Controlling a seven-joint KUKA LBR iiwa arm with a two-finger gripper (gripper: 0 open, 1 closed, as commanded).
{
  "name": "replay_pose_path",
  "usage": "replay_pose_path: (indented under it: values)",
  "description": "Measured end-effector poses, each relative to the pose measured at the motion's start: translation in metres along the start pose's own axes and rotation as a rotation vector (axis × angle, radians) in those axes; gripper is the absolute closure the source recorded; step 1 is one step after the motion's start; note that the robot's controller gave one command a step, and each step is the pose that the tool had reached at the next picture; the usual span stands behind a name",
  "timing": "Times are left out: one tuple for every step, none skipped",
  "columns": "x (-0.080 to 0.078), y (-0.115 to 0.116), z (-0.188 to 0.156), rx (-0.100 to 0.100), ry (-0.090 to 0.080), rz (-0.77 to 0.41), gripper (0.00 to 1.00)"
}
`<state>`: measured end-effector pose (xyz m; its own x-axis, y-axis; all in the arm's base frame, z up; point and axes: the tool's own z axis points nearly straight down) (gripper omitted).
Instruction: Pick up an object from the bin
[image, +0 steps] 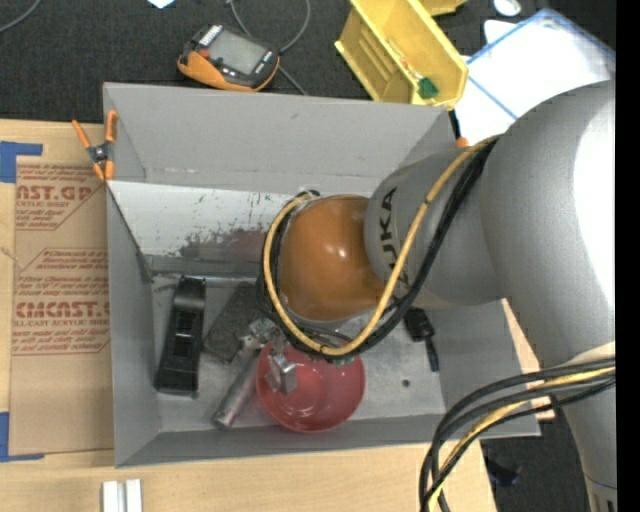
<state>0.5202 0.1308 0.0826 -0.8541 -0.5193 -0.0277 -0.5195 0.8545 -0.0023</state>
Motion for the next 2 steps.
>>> replay_pose_path:
  values:
    - [-0.001,0.0,-0.009,0.001,-0.003,0.0,1.0]
    - [-0.002,0.0,-0.019,0.001,-0.006,0.0,1.0]
